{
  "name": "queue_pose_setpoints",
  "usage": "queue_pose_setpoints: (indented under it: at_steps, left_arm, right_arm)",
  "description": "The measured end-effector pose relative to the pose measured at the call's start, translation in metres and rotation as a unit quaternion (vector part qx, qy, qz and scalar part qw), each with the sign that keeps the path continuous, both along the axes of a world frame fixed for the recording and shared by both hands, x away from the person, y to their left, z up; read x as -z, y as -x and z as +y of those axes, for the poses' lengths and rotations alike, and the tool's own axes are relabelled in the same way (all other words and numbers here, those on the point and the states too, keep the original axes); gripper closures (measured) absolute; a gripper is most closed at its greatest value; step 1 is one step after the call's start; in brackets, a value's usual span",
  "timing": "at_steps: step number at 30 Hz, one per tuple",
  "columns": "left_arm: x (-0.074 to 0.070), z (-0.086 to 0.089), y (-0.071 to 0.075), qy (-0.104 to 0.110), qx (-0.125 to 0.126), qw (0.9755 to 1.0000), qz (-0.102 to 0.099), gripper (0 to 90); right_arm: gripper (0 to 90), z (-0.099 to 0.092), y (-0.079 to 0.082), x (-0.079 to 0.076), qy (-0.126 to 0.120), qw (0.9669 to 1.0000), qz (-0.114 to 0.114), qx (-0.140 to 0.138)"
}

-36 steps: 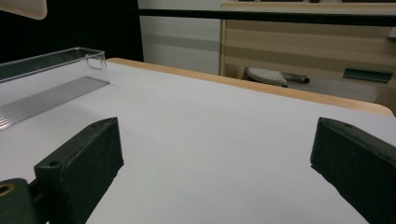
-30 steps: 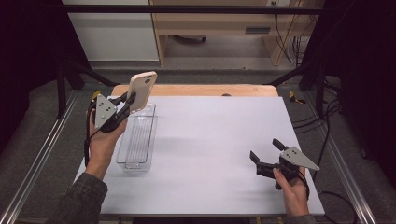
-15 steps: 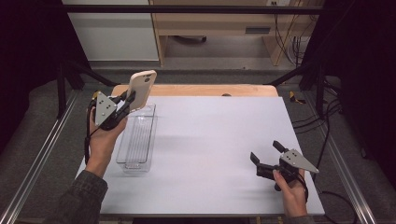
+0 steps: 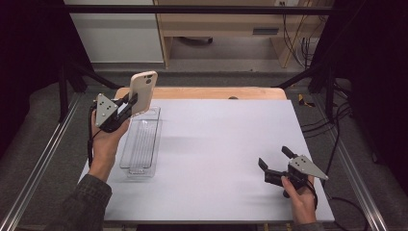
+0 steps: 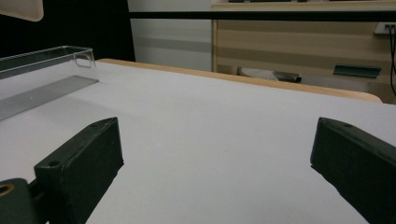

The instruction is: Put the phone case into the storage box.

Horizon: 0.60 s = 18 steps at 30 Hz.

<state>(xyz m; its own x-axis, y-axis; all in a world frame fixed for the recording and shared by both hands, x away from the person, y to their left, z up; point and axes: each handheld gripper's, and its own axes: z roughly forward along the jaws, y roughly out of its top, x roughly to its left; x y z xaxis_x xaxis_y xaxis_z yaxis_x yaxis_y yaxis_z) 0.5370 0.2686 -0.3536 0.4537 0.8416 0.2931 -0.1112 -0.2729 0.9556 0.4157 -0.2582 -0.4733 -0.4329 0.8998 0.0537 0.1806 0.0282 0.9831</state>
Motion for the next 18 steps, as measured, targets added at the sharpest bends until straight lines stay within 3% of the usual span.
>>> queue_pose_setpoints:
  at_steps: [18]
  left_arm:
    - [0.0053, 0.0057, -0.0099, 0.028, -0.005, 0.9994, 0.02, 79.2]
  right_arm:
    - [2.5, 0.0008, 0.0016, 0.0038, 0.004, 1.0, -0.001, 0.001]
